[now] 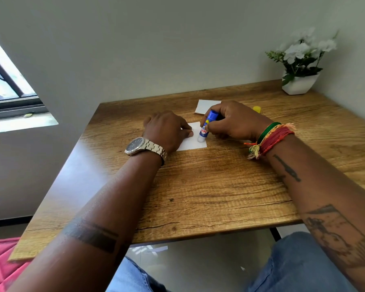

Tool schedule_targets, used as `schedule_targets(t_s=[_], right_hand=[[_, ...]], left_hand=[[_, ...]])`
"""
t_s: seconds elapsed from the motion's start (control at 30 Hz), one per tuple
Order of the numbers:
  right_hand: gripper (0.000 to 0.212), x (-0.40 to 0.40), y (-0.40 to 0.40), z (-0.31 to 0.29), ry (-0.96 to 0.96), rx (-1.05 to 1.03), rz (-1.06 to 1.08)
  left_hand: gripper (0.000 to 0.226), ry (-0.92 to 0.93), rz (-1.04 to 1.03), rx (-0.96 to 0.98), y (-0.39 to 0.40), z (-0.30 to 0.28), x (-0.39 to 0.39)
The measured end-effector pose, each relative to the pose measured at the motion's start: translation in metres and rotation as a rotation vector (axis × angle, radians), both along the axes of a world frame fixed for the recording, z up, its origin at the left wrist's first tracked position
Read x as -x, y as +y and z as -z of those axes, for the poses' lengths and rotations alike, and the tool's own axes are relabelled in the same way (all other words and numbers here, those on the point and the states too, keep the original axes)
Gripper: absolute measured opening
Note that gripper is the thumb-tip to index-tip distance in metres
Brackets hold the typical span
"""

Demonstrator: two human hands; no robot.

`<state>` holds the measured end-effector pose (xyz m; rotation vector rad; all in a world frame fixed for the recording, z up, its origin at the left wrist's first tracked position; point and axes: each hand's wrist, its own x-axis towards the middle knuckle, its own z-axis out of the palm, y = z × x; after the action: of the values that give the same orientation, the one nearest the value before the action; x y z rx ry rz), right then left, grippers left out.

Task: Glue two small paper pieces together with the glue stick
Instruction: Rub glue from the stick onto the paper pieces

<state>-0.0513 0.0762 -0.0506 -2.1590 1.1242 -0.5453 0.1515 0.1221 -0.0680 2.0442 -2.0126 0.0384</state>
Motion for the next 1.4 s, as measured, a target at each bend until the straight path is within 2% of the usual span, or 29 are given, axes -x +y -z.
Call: schedule_targets(t_s=[0.37, 0.6, 0.9, 1.07, 1.4], right_hand=[[0.021, 0.001, -0.001, 0.0, 0.023, 0.03, -0.003], [0.023, 0.0, 0.0, 0.0, 0.044, 0.068, -0.009], [0.026, -0.006, 0.005, 0.001, 0.04, 0.072, -0.066], [0.016, -0.009, 0.008, 0.001, 0.028, 0.071, -0.117], [0.024, -0.016, 0.01, 0.006, 0.016, 0.082, -0.147]], left_hand=[[0.034, -0.182, -0.081, 0.043, 0.006, -0.003, 0.006], [0.04, -0.235, -0.104, 0.05, 0.009, -0.005, 0.011], [0.04, -0.204, -0.112, 0.04, 0.01, -0.006, 0.01], [0.039, -0.174, -0.117, 0.044, 0.01, -0.006, 0.01], [0.031, -0.125, -0.107, 0.064, 0.009, -0.004, 0.006]])
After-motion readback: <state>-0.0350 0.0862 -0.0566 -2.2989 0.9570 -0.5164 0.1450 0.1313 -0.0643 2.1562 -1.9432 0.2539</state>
